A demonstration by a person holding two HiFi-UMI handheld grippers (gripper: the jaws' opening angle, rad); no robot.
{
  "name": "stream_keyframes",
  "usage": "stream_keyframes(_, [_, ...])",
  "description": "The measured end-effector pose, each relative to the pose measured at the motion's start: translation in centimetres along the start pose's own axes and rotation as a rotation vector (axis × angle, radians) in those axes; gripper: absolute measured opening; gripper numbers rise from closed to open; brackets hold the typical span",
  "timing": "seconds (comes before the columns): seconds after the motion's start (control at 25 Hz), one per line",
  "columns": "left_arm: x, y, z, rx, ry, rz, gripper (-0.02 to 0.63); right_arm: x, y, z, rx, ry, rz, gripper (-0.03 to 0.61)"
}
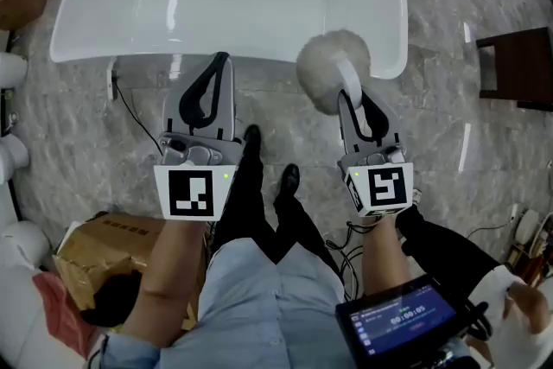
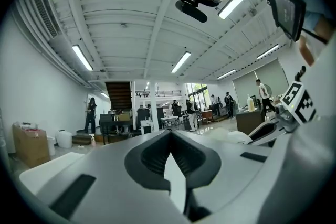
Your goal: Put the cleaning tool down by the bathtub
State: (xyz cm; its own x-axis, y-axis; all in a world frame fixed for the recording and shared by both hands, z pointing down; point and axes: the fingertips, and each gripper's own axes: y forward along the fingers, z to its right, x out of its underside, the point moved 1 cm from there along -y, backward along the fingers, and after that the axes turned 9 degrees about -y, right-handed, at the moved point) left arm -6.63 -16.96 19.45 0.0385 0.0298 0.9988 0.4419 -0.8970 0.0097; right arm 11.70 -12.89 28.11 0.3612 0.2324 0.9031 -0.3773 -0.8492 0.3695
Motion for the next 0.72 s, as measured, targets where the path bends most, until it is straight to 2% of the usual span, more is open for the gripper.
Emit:
stream_keyframes(0.32, [8.5,1.1,-0.5,0.03,-0.047,-0.082,0.015,7.2,2.8,-2.2,-0.072,-0.004,-0.083,0.094])
stream_keyframes(0.72, [13.5,2.4,-0.1,0.061,-0.055,-0.12,0.015,12.0,4.1,-3.0,-0.122,-0.018,-0.134,0.094])
